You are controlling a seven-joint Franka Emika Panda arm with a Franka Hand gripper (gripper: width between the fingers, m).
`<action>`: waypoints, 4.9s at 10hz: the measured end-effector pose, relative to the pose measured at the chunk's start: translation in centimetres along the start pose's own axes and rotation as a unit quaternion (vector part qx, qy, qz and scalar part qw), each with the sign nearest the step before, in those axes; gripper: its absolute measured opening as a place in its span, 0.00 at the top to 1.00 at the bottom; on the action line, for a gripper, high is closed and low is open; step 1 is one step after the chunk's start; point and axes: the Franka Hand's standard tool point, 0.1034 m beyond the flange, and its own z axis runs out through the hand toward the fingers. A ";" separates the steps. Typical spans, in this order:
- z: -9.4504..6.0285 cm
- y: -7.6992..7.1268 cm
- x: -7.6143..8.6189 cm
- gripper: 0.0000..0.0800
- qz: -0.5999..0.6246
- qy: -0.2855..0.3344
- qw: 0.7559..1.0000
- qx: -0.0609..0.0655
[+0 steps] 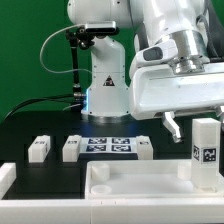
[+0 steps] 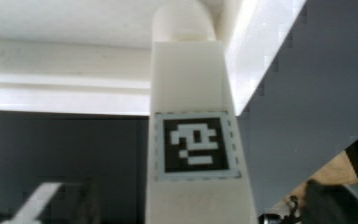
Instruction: Assemble desk
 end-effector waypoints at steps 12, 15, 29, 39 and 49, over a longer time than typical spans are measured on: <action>0.3 -0.3 3.7 0.19 0.006 -0.161 0.987 0.028; 0.6 0.5 2.6 0.19 0.020 -0.239 0.970 0.034; 0.9 1.5 2.1 0.64 0.602 -0.223 0.762 -0.091; 0.7 -0.2 1.1 0.19 0.331 -0.259 0.907 -0.014; 0.8 0.2 1.8 0.62 0.234 -0.268 0.934 -0.011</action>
Offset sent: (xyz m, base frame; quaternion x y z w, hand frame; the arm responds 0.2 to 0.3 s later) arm 0.0000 0.0000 0.0000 0.0000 0.0000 0.0000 1.0000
